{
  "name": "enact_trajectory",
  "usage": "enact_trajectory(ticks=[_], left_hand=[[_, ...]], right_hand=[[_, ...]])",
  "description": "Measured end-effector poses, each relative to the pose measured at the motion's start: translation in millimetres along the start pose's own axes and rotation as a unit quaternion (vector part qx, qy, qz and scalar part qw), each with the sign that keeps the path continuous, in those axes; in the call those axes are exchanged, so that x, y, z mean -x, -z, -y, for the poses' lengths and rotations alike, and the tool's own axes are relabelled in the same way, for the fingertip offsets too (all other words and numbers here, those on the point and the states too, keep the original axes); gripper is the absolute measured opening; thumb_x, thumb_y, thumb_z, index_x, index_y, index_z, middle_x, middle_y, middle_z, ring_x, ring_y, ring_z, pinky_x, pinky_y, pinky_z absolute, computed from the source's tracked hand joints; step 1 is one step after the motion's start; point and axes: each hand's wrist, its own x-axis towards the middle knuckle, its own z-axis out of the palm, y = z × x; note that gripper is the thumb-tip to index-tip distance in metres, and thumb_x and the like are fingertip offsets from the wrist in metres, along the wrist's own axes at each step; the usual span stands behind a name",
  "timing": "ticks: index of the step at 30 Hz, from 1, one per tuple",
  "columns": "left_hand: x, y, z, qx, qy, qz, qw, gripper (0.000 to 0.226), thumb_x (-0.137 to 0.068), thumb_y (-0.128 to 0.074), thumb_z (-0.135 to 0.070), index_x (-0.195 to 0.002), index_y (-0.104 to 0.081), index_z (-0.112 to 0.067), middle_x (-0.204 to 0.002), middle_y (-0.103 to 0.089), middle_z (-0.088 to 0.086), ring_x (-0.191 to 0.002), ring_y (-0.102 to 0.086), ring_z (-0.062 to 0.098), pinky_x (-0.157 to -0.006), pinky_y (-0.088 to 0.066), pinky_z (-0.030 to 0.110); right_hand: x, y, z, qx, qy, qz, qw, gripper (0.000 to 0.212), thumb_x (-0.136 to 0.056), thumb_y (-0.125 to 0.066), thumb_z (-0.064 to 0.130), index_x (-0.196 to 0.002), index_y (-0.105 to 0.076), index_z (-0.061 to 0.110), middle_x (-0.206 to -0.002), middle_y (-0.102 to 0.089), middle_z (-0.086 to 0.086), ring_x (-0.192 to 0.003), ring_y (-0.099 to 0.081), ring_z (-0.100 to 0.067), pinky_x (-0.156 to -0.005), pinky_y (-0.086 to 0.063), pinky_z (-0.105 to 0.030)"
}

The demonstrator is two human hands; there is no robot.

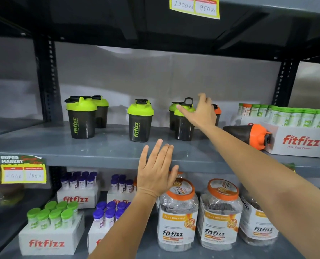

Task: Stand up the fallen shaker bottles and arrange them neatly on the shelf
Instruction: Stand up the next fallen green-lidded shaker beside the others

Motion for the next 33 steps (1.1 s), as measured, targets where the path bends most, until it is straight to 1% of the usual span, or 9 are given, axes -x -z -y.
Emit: enact_trajectory(ticks=[5,10,13,16,18,21,24,27,33], left_hand=[[1,0,0,-0.003,0.001,0.009,1.0,0.051,-0.091,-0.045,-0.043,-0.126,-0.061,-0.009,-0.126,-0.064,0.007,-0.132,-0.047,0.026,-0.113,-0.025,0.048],[1,1,0,0.0,0.003,0.027,1.0,0.051,-0.092,-0.042,-0.043,-0.125,-0.062,-0.01,-0.126,-0.065,0.006,-0.132,-0.046,0.026,-0.114,-0.023,0.047],[1,1,0,0.004,0.006,0.031,0.999,0.051,-0.094,-0.04,-0.044,-0.126,-0.061,-0.01,-0.126,-0.064,0.006,-0.133,-0.045,0.025,-0.115,-0.02,0.046],[1,2,0,0.005,0.008,0.037,0.999,0.051,-0.094,-0.039,-0.043,-0.126,-0.061,-0.01,-0.126,-0.065,0.006,-0.134,-0.045,0.026,-0.116,-0.021,0.046],[1,3,0,0.006,0.009,0.04,0.999,0.051,-0.095,-0.039,-0.044,-0.126,-0.061,-0.01,-0.126,-0.065,0.007,-0.134,-0.044,0.026,-0.116,-0.02,0.046],[1,2,-1,0.006,0.009,0.042,0.999,0.052,-0.095,-0.038,-0.044,-0.126,-0.061,-0.01,-0.125,-0.065,0.007,-0.134,-0.045,0.026,-0.116,-0.02,0.046],[1,1,-1,0.004,0.01,0.043,0.999,0.051,-0.094,-0.04,-0.044,-0.126,-0.061,-0.01,-0.125,-0.065,0.007,-0.134,-0.044,0.025,-0.116,-0.019,0.046],[1,1,0,0.003,0.01,0.044,0.999,0.051,-0.094,-0.04,-0.044,-0.125,-0.061,-0.01,-0.125,-0.065,0.007,-0.133,-0.044,0.026,-0.117,-0.018,0.046],[1,0,0,0.008,0.012,0.05,0.999,0.051,-0.094,-0.04,-0.045,-0.124,-0.061,-0.011,-0.124,-0.066,0.006,-0.133,-0.045,0.025,-0.117,-0.017,0.045]], right_hand=[[0,-8,5,0.099,0.043,0.078,0.991,0.079,-0.067,-0.061,0.072,-0.125,-0.045,0.021,-0.118,-0.05,-0.014,-0.101,-0.059,-0.039,-0.068,-0.041,-0.034],[-15,4,9,-0.053,-0.022,0.158,0.986,0.055,-0.062,-0.059,0.052,-0.112,-0.056,0.03,-0.123,-0.056,-0.006,-0.11,-0.052,-0.029,-0.082,-0.045,-0.036],[-16,10,12,-0.064,-0.04,0.124,0.989,0.067,-0.059,-0.057,0.065,-0.118,-0.055,0.033,-0.13,-0.048,-0.007,-0.122,-0.043,-0.032,-0.095,-0.041,-0.043],[-14,10,14,0.057,0.011,0.1,0.993,0.073,-0.061,-0.059,0.077,-0.11,-0.058,0.024,-0.117,-0.057,-0.007,-0.111,-0.05,-0.031,-0.079,-0.043,-0.037],[-15,11,15,0.06,0.009,0.128,0.99,0.063,-0.062,-0.066,0.066,-0.106,-0.06,0.021,-0.111,-0.063,-0.006,-0.102,-0.053,-0.027,-0.073,-0.042,-0.034],[-23,15,15,0.017,-0.012,0.188,0.982,0.052,-0.066,-0.067,0.049,-0.113,-0.062,0.027,-0.126,-0.058,-0.006,-0.118,-0.047,-0.03,-0.086,-0.041,-0.035],[-22,20,15,0.054,0.013,0.166,0.984,0.061,-0.066,-0.066,0.061,-0.119,-0.061,0.031,-0.137,-0.044,-0.008,-0.129,-0.035,-0.034,-0.094,-0.036,-0.044],[-13,17,17,0.138,0.062,0.115,0.982,0.075,-0.063,-0.062,0.076,-0.116,-0.061,0.023,-0.121,-0.05,-0.011,-0.116,-0.047,-0.035,-0.082,-0.042,-0.04],[-21,16,23,0.053,0.039,0.199,0.978,0.06,-0.071,-0.062,0.052,-0.122,-0.056,0.02,-0.129,-0.051,-0.012,-0.112,-0.052,-0.031,-0.08,-0.044,-0.036]])
